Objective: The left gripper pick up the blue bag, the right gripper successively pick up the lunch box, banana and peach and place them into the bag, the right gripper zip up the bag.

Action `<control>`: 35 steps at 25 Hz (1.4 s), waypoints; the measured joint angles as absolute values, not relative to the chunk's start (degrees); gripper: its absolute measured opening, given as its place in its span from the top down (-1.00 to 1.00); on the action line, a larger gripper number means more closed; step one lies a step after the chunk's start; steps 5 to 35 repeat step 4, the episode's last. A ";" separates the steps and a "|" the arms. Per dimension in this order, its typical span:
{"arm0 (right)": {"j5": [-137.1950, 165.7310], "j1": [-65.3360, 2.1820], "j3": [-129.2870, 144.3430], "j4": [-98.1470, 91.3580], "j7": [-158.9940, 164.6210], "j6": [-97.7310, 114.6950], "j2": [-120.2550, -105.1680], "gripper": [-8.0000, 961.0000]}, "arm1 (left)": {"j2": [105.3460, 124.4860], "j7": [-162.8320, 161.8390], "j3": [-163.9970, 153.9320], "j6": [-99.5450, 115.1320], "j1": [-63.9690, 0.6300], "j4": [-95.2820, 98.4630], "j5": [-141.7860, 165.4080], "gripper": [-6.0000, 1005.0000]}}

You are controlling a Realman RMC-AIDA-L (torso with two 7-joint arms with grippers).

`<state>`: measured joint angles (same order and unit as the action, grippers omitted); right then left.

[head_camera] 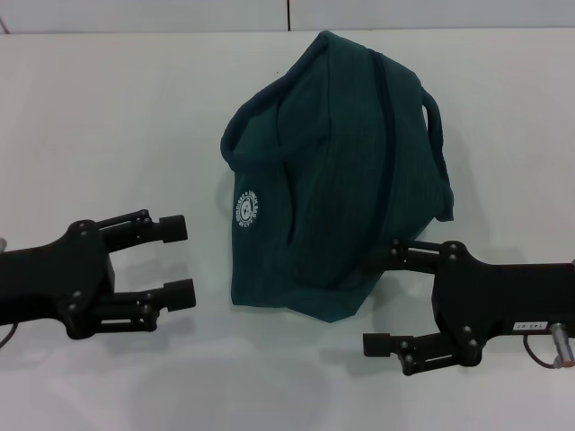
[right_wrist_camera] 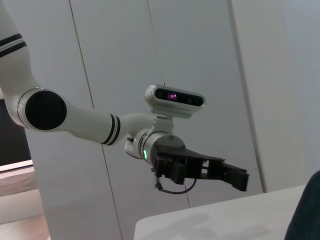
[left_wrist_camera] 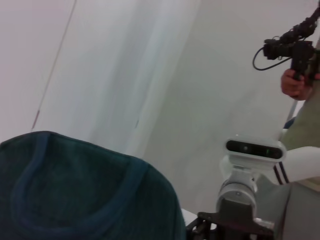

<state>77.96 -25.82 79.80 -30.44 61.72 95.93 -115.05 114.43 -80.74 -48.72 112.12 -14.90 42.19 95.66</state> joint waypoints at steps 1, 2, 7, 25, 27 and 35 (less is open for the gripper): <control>77.95 -25.73 79.72 -30.52 61.76 95.92 -115.05 -0.81 | 114.49 -80.63 -48.70 112.39 -14.92 42.19 95.66 -0.75; 77.95 -25.65 79.50 -30.57 61.83 95.92 -115.06 -0.81 | 114.50 -80.62 -48.67 112.42 -14.95 42.19 95.66 -0.75; 77.96 -25.49 78.67 -30.63 61.89 95.91 -115.05 -0.81 | 114.56 -80.61 -48.64 112.45 -15.06 42.18 95.67 -0.74; 77.96 -25.49 78.67 -30.63 61.89 95.91 -115.05 -0.81 | 114.56 -80.61 -48.64 112.45 -15.06 42.18 95.67 -0.74; 77.96 -25.49 78.67 -30.63 61.89 95.91 -115.05 -0.81 | 114.56 -80.61 -48.64 112.45 -15.06 42.18 95.67 -0.74; 77.96 -25.49 78.67 -30.63 61.89 95.91 -115.05 -0.81 | 114.56 -80.61 -48.64 112.45 -15.06 42.18 95.67 -0.74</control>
